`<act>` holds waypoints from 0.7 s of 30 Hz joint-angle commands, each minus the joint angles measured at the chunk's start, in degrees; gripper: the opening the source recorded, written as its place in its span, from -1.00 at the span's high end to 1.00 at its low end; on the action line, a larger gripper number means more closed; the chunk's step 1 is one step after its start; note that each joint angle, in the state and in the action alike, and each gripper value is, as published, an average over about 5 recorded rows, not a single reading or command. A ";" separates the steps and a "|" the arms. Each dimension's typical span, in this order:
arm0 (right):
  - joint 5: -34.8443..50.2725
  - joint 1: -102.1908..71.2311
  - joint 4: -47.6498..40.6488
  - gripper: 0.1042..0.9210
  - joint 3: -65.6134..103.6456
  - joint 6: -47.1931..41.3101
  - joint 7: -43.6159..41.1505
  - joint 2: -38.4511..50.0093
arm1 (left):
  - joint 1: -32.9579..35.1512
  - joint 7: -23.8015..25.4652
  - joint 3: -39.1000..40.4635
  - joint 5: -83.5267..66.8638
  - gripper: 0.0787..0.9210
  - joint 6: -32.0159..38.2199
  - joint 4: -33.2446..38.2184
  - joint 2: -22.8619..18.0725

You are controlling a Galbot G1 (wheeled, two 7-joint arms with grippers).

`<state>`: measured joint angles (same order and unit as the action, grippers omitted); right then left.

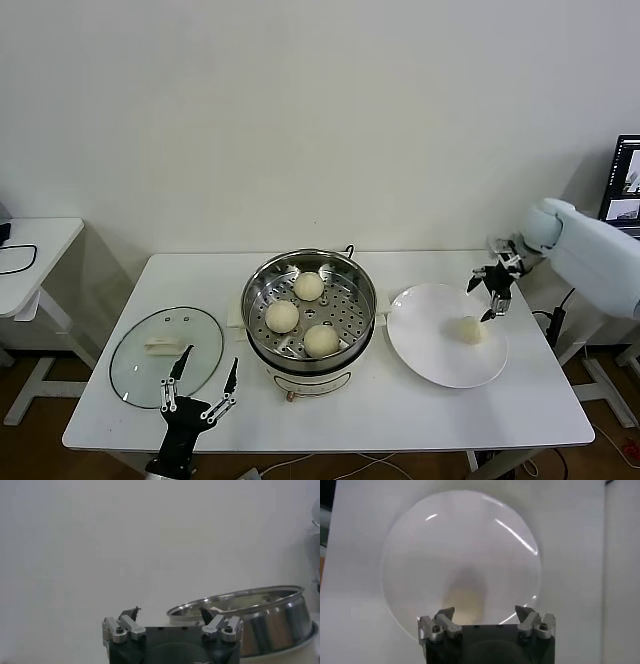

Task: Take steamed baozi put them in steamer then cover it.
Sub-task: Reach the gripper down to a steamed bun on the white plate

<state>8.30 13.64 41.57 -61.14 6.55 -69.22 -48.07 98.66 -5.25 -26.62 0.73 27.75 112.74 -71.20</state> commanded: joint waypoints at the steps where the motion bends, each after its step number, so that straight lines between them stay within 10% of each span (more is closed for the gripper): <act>1: -1.05 -4.96 -3.48 -0.76 1.52 -0.23 1.37 -1.52 | 0.15 0.01 -0.24 0.01 -0.77 0.15 -0.21 0.02; 21: -5.19 -6.68 -5.51 -0.69 2.52 0.00 3.21 -4.52 | -0.39 -0.42 -0.75 -0.07 -0.77 0.08 -0.87 -0.01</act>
<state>4.64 7.86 36.81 -59.03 6.52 -66.52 -51.79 98.35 -5.44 -27.25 0.69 27.91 111.97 -71.21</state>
